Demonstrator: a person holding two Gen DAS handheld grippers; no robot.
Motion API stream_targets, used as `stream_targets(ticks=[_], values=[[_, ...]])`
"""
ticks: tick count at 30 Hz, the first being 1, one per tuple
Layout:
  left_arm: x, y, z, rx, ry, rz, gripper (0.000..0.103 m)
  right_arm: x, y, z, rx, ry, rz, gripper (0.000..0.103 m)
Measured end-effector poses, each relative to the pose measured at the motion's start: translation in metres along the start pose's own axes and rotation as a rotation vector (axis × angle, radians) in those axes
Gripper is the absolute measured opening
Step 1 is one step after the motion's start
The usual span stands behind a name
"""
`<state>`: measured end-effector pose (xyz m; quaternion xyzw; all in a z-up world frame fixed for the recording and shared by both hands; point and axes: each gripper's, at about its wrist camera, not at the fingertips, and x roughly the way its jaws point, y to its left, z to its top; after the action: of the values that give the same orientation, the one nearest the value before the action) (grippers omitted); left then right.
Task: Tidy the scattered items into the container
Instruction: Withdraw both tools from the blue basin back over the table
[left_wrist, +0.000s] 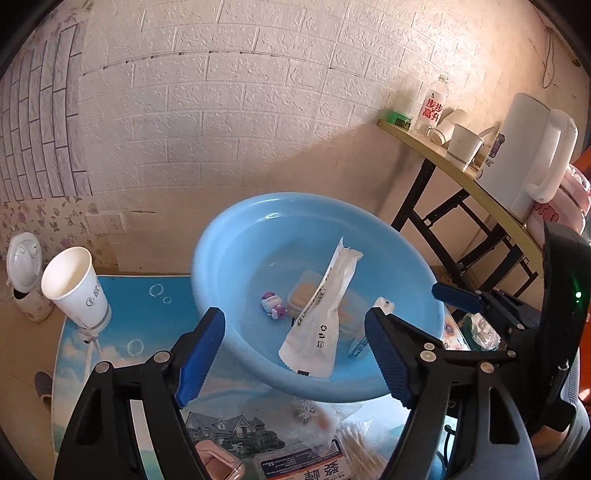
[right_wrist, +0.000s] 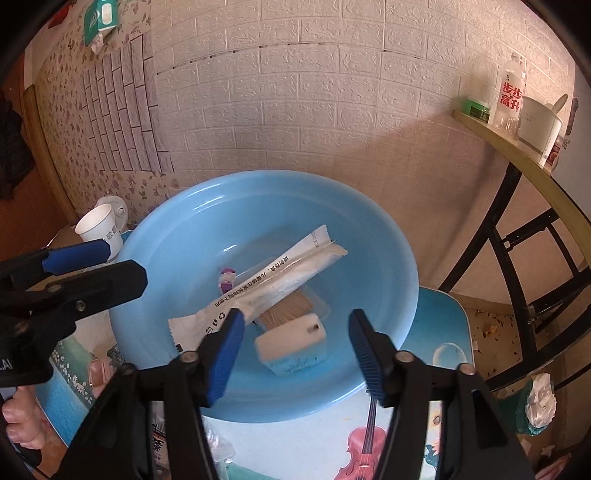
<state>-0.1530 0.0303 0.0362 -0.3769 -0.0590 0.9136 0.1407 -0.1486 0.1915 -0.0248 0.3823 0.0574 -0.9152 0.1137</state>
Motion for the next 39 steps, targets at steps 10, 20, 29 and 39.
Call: stream_targets(ticks=[10, 20, 29, 39], values=[[-0.030, 0.012, -0.017, -0.007, -0.032, 0.027, 0.086, -0.033, -0.019, -0.012, 0.052, -0.057, -0.033, 0.080], [-0.062, 0.013, -0.046, 0.017, -0.044, 0.049, 0.096, -0.065, -0.017, -0.034, 0.101, -0.050, -0.024, 0.080], [-0.087, 0.009, -0.072, 0.031, -0.069, 0.070, 0.103, -0.092, -0.004, -0.067, 0.127, -0.040, -0.021, 0.080], [-0.106, 0.008, -0.101, 0.040, -0.098, 0.099, 0.103, -0.119, 0.009, -0.105, 0.134, -0.063, -0.051, 0.080]])
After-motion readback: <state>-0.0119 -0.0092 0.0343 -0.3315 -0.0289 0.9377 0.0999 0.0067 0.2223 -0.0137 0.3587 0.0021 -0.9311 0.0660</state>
